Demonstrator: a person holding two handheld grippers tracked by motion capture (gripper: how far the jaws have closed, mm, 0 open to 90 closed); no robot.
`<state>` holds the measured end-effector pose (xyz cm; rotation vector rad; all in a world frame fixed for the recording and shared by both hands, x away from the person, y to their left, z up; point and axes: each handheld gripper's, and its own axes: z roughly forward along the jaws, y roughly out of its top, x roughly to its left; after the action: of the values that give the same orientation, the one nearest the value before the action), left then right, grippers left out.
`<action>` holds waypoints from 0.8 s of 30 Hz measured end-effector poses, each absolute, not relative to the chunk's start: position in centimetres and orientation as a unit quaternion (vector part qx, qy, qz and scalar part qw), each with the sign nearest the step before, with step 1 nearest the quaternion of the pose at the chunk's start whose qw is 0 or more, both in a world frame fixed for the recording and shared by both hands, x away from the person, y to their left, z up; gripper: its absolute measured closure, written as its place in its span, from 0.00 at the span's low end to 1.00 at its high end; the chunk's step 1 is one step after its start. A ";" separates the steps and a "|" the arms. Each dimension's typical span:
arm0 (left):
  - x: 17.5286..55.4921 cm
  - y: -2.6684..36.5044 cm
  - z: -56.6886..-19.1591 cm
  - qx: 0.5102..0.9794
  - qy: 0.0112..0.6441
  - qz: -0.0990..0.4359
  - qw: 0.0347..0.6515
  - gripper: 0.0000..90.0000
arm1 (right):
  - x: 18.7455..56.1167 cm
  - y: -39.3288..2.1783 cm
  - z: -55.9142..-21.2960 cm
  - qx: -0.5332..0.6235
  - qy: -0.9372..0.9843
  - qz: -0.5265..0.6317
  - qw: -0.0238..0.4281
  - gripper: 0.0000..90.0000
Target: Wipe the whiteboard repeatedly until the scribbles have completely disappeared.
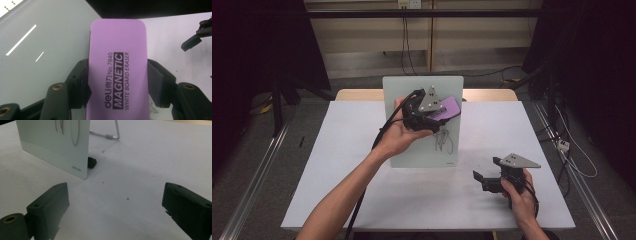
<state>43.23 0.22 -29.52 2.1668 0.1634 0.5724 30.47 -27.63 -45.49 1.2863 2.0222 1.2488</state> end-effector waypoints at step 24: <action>42.2 -1.2 -32.2 0.889 0.053 0.209 0.405 0.46 | 30.4 -27.6 -45.5 0.461 0.733 0.453 0.212 0.09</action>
<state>42.19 -1.23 -32.24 2.2428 0.1333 0.5265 30.40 -27.57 -45.48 1.2812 2.0360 1.2583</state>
